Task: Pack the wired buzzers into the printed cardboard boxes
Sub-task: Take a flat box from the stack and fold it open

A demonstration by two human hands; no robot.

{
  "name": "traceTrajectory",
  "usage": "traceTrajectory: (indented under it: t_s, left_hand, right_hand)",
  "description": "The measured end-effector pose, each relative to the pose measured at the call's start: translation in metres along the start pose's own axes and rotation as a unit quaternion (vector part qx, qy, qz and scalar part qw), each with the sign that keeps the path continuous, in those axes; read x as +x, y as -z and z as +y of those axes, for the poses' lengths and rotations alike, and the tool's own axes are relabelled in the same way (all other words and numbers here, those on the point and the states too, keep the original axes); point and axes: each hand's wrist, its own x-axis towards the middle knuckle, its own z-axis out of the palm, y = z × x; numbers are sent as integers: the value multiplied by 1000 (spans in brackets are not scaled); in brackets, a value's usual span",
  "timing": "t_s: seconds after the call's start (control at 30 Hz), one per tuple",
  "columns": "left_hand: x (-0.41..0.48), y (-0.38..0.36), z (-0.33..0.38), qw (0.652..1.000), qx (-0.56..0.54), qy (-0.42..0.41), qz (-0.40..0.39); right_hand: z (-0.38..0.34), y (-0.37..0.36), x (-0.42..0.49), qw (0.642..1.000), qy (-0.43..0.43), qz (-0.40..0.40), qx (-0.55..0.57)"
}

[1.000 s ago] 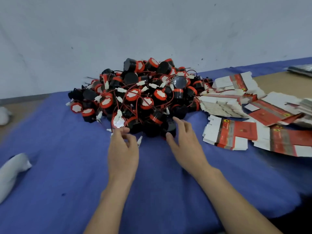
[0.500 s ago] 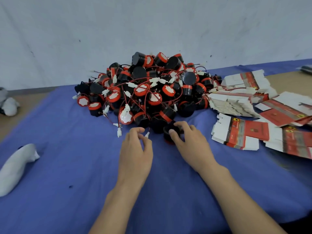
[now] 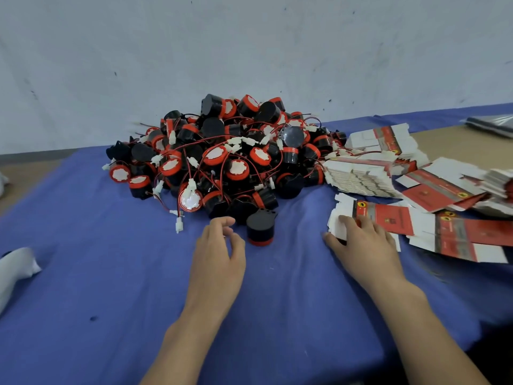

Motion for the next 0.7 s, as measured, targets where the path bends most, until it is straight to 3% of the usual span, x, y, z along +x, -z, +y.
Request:
traceTrajectory:
  t_s: [0.13, 0.2, 0.23, 0.33, 0.4, 0.5, 0.6, 0.7]
  left_hand:
    - [0, -6, 3, 1000, -4, -6, -4]
    - [0, -9, 6, 1000, -12, -15, 0]
    - [-1, -11, 8, 1000, -19, -22, 5]
    - [-4, -15, 14, 998, -39, -47, 16]
    - [-7, -17, 18, 996, -48, -66, 19]
    - [-13, -20, 24, 993, -67, -90, 26]
    - [-18, -22, 28, 992, -76, -100, 32]
    - [-20, -23, 30, 992, -83, -95, 26]
  right_hand:
    - [0, 7, -7, 999, 23, 24, 19]
    - [0, 9, -6, 992, 66, 94, 47]
    - [0, 12, -5, 979, 79, 142, 122]
    - [-9, 23, -7, 867, 80, 224, 437]
    - [-15, 30, -10, 798, 77, 233, 550]
    - [-21, 33, -13, 732, 19, 195, 653]
    - [-27, 31, -13, 696, -42, 87, 712]
    - [-31, 33, -12, 663, -61, 41, 745]
